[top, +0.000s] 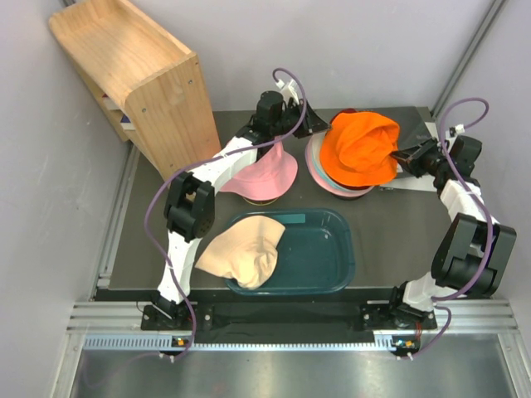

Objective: Stack the hats

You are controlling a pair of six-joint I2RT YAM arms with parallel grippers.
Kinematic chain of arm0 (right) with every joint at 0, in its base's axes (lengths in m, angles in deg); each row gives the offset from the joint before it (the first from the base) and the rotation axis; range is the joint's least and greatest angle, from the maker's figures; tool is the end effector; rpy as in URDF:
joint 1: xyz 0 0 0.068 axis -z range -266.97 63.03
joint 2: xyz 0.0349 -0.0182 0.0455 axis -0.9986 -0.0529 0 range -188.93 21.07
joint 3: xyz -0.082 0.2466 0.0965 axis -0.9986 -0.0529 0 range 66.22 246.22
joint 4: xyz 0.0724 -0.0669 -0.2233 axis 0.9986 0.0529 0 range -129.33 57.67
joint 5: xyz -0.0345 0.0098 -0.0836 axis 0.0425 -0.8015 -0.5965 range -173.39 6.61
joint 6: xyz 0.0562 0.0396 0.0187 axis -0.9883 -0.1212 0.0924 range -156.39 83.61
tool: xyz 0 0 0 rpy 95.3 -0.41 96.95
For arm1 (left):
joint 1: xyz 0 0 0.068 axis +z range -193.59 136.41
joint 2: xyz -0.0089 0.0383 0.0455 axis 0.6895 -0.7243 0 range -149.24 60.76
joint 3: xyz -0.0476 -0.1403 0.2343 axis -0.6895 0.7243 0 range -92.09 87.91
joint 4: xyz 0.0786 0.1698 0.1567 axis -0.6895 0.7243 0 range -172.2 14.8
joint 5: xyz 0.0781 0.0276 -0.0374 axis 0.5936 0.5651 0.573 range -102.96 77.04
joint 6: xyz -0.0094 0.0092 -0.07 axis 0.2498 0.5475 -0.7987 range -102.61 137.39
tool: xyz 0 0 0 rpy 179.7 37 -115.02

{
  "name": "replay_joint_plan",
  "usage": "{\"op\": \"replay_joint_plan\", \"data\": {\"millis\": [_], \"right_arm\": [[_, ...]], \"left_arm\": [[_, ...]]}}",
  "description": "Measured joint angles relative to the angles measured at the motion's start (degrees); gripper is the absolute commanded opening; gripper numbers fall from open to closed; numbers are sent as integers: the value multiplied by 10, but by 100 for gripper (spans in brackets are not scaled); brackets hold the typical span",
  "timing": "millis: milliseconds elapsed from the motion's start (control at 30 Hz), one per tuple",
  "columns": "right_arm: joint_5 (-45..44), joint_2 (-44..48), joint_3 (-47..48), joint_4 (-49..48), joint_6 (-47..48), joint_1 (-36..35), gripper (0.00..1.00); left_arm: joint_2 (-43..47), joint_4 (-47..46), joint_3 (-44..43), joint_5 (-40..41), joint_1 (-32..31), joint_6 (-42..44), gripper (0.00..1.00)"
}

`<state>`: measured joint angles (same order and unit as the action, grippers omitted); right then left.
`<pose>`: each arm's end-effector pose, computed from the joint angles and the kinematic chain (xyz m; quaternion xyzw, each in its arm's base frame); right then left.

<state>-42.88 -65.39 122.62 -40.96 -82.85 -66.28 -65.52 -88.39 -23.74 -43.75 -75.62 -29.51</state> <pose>0.3256 -0.0824 0.2636 0.2981 0.7695 0.3970 0.4018 0.4385 -0.3097 0.3127 0.0774 0.7463 -0.5555 0.3585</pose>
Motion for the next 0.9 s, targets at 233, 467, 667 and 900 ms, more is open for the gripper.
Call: {"op": "replay_joint_plan", "data": {"millis": [233, 467, 667, 900], "right_arm": [[-4, 0, -1, 0, 0, 0, 11], [-4, 0, -1, 4, 0, 0, 11], [-9, 4, -5, 10, 3, 1, 38], [-3, 32, -48, -4, -5, 1, 46]], "left_arm": [[0, -4, 0, 2, 0, -12, 0], [0, -11, -3, 7, 0, -14, 0], [0, 6, -19, 32, -3, -3, 0], [-8, 18, -28, 58, -3, 5, 0]]}}
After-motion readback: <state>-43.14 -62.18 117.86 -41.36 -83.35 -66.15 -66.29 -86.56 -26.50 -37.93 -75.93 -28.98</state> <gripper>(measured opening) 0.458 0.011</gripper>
